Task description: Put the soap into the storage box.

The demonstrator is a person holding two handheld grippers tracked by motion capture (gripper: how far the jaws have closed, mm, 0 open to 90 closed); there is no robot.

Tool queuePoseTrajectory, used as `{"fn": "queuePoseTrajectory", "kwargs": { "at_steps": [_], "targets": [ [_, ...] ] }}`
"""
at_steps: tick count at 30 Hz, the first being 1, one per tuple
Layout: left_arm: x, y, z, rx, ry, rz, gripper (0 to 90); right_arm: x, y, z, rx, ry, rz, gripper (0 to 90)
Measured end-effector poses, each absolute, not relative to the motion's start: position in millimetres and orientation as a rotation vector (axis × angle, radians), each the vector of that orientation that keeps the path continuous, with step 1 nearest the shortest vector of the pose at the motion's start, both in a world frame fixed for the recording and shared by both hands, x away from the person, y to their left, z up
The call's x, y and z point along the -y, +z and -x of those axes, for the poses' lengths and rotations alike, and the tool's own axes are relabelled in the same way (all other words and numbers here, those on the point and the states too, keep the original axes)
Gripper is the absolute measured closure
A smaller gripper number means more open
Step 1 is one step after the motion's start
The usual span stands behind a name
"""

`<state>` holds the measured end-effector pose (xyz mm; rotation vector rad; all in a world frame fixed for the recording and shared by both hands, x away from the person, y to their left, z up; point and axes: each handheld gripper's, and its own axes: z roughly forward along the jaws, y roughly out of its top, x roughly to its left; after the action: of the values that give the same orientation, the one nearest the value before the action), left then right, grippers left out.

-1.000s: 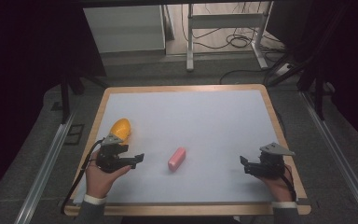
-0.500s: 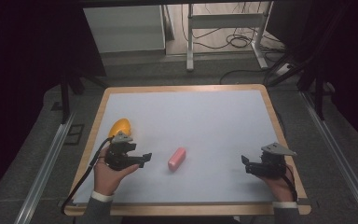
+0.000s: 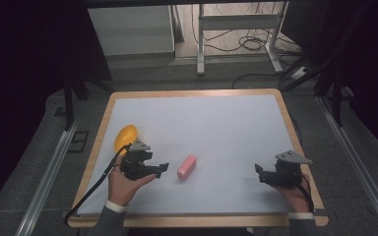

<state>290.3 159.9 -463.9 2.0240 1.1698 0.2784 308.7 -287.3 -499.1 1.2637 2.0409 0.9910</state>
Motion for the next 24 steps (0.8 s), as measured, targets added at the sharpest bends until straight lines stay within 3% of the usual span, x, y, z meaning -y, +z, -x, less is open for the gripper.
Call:
{"fn": "queuePoseTrajectory", "kwargs": {
  "at_steps": [24],
  "targets": [
    [-138.2,-453.4,-298.6,-1.137,0.277,-2.062,24.4,288.9,-499.1,-308.8,-2.036,0.985,-1.265,8.1]
  ]
}}
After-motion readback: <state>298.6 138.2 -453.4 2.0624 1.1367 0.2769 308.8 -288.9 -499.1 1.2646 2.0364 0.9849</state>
